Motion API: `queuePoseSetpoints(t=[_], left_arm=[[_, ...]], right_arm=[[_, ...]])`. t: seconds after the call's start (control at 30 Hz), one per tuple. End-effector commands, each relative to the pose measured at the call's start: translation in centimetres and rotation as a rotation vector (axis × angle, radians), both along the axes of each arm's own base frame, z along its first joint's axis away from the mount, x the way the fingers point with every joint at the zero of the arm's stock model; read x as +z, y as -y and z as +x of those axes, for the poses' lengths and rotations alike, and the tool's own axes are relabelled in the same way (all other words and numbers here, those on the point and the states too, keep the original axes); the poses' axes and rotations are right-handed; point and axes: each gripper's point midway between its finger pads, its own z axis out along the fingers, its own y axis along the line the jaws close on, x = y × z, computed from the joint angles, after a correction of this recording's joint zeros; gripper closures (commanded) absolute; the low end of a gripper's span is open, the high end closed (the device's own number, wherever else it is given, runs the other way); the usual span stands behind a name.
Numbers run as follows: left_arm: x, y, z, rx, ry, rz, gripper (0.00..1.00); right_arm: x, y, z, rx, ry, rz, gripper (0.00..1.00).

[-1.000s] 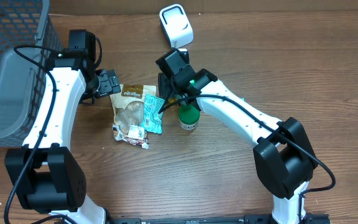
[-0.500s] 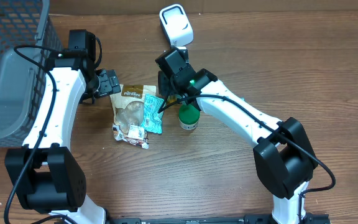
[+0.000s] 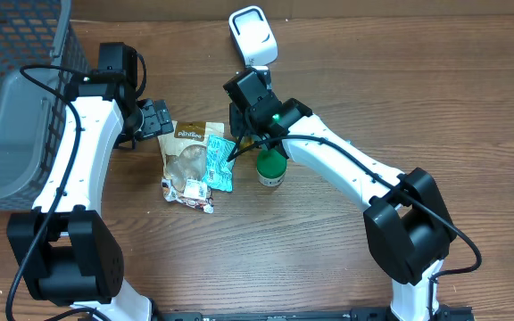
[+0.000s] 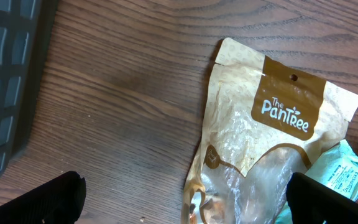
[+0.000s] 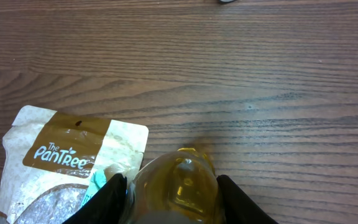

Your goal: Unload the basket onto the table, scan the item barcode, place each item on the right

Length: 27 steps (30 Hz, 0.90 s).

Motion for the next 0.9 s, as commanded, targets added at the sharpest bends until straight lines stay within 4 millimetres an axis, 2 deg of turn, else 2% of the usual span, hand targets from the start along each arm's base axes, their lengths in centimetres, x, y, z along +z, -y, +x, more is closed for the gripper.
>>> queuePoseSetpoints(t=[0.0, 0.03, 0.07, 0.2, 0.33, 0.5, 0.63, 0.73, 0.87], left_arm=[[1.2, -0.1, 0.3, 0.0, 0.034, 0.005, 0.0], [1.2, -0.1, 0.4, 0.0, 0.035, 0.005, 0.0], [1.2, -0.1, 0.4, 0.0, 0.035, 0.005, 0.0], [1.2, -0.1, 0.4, 0.0, 0.035, 0.005, 0.0], [1.2, -0.1, 0.4, 0.0, 0.035, 0.005, 0.0], [1.2, -0.1, 0.4, 0.0, 0.035, 0.005, 0.0], [1.2, -0.1, 0.4, 0.0, 0.035, 0.005, 0.0], [1.2, -0.1, 0.4, 0.0, 0.035, 0.005, 0.0], [1.2, -0.1, 0.4, 0.0, 0.035, 0.005, 0.0]], right_arm=[[2.1, 1.4, 0.7, -0.026, 0.018, 0.026, 0.69], [2.7, 1.7, 0.8, -0.029, 0.023, 0.038, 0.69], [4.9, 2.3, 0.9, -0.013, 0.035, 0.083, 0.7], [9.6, 3.8, 0.1, 0.036, 0.017, 0.24, 0.7], [14.1, 6.7, -1.0, 0.079, -0.019, 0.412, 0.7], [19.0, 9.5, -3.4, 0.25, -0.066, 0.666, 0.71], [20.0, 12.0, -5.4, 0.326, -0.135, 0.79, 0.7], [19.1, 13.8, -6.6, 0.326, -0.18, 0.787, 0.71], [17.7, 14.8, -9.1, 0.371, -0.237, 0.742, 0.69]])
